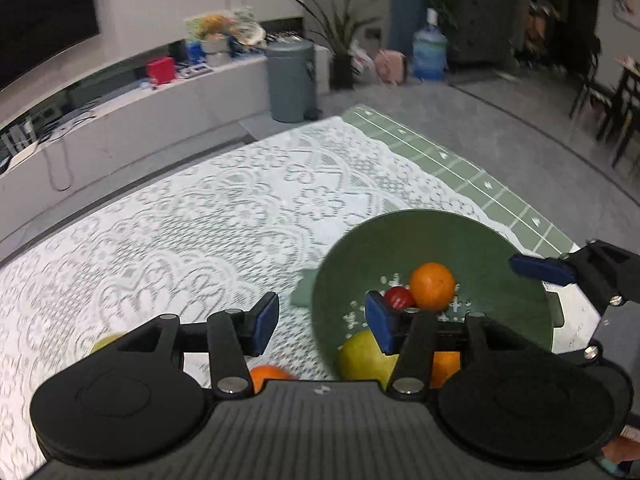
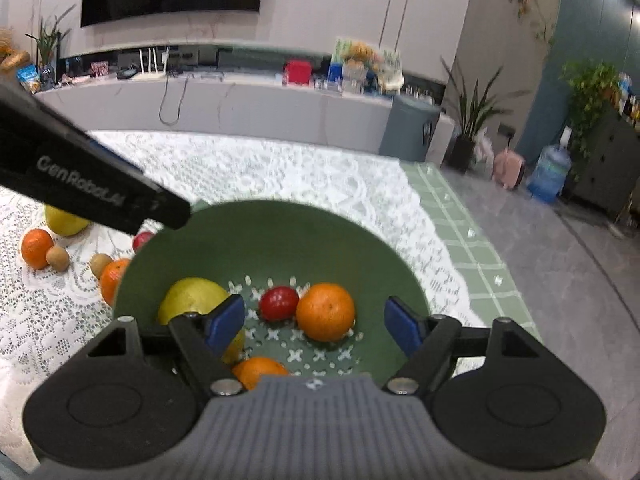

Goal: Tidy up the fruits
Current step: 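Lower the tomato into the colander and open the left tool while the right tool releases the orange, then withdraw both tools from the colander back over the fruit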

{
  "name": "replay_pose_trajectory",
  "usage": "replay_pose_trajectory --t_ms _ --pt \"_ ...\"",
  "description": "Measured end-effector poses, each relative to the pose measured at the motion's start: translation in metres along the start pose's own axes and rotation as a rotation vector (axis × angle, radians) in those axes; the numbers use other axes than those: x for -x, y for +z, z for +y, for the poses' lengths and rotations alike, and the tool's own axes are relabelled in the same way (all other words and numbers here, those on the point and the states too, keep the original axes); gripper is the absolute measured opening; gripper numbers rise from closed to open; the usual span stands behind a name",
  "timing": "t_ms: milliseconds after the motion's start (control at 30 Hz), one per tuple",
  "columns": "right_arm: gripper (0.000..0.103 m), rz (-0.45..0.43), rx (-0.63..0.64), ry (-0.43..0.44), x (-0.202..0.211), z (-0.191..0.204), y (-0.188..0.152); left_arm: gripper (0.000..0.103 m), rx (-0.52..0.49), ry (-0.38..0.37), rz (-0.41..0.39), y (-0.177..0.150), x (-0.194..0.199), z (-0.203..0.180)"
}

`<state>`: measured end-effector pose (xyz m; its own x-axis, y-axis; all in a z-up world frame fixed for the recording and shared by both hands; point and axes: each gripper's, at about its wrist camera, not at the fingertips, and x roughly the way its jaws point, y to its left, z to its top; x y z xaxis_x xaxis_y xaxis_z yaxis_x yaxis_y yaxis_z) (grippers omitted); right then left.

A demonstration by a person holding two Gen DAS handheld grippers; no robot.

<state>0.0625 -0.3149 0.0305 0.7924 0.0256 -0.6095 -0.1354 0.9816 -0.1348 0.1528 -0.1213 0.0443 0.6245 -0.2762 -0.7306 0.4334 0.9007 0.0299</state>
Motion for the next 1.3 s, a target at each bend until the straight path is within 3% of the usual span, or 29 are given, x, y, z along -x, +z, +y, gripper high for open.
replay_pose_trajectory --t_ms 233,633,967,1300 --pt "0.075 -0.066 -0.088 0.054 0.017 0.008 -0.002 0.059 0.069 0.093 -0.063 -0.034 0.028 0.028" --pt "0.076 -0.171 -0.120 0.082 0.040 0.044 -0.008 0.059 0.144 0.189 -0.129 -0.095 0.062 0.057" --pt "0.076 -0.175 -0.102 0.134 0.042 0.083 -0.017 0.060 0.227 0.218 -0.119 -0.135 0.070 0.079" --pt "0.075 -0.186 -0.007 0.165 0.033 0.126 -0.024 0.060 0.267 0.229 -0.100 -0.154 0.068 0.098"
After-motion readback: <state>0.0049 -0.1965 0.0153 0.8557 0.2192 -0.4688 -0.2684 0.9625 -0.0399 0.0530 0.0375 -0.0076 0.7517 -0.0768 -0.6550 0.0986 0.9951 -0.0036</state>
